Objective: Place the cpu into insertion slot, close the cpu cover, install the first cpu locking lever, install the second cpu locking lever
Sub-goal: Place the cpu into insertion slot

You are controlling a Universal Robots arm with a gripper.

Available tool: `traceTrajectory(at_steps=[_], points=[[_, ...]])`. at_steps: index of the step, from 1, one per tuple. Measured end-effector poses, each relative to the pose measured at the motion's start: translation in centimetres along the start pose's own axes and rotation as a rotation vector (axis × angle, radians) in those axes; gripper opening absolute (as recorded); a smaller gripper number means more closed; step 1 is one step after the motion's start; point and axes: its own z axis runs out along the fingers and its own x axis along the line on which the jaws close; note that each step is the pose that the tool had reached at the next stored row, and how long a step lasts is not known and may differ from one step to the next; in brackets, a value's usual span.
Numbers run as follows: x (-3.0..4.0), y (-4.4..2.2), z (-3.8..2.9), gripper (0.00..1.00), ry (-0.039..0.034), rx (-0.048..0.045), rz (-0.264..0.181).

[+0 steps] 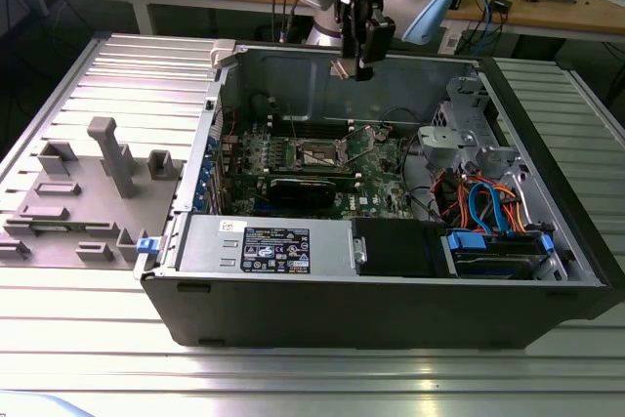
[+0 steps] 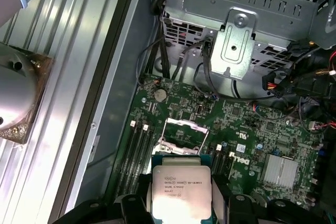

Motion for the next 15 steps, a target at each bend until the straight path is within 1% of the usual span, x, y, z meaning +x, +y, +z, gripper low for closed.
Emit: traceTrajectory(at_steps=[11,15], points=[[0.0,0.0,0.0,0.54,0.0,0.0,0.0],[0.0,0.0,0.0,0.54,-0.0006,-0.0001,0.007]])
